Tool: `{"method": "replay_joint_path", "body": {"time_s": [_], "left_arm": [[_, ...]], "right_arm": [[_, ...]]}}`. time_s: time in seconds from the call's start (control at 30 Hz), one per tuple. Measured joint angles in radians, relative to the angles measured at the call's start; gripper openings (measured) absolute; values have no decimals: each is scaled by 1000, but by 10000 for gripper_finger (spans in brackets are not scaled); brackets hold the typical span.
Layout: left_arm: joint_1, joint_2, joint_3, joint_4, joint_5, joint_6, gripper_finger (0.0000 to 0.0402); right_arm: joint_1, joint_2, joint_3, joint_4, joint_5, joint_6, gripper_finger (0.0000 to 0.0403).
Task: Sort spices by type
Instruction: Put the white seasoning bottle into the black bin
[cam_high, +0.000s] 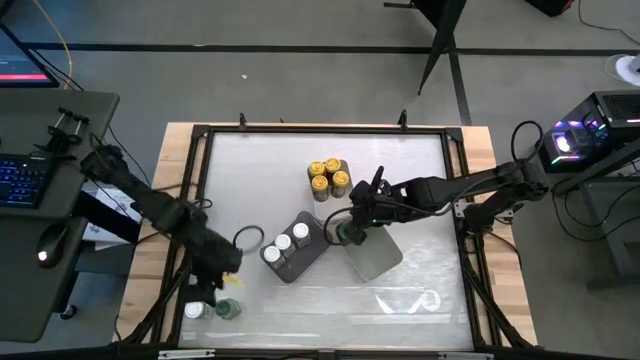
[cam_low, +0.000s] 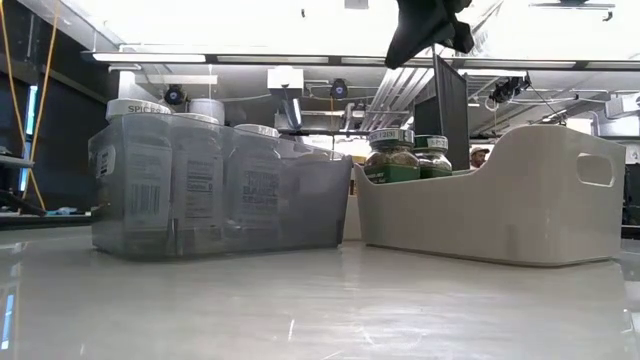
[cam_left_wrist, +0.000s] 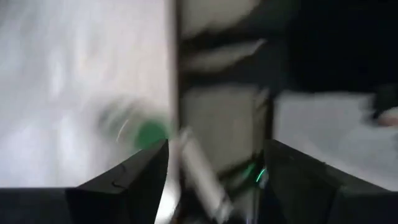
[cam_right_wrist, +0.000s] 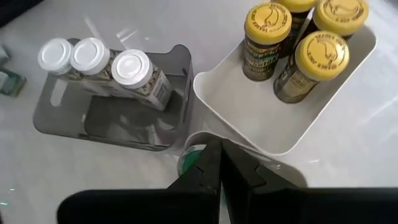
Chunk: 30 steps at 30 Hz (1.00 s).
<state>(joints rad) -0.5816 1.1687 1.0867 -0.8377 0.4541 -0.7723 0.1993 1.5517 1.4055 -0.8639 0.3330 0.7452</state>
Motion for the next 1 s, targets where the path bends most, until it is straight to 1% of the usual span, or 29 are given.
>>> {"method": "replay_joint_path", "body": {"time_s": [0.1,0.17,0.23,0.33,0.43,0.5,0.6,0.8,1.0], "left_arm": [[-47,84,89,-300,-28,23,254],[-86,111,114,-401,-80,-5,254],[-136,118,114,-398,-143,-83,253],[-235,117,114,-314,-259,-210,253],[-347,120,113,-283,-370,-328,253],[-409,129,113,-287,-414,-390,253],[-462,141,112,-299,-431,-426,253],[-465,150,112,-334,-433,-430,253],[-431,150,112,-340,-336,-417,256]], "right_arm": [[-2,0,0,-1,1,-47,0],[-3,0,0,-3,1,-73,0],[-3,0,0,-3,10,-95,0],[-3,0,0,-14,30,-99,0],[-3,0,-1,-32,33,-101,0],[-3,0,-1,-39,37,-104,0],[-3,0,-1,-38,52,-118,0],[-6,0,-1,-37,54,-121,0],[-10,0,-1,-37,58,-117,0]]}}
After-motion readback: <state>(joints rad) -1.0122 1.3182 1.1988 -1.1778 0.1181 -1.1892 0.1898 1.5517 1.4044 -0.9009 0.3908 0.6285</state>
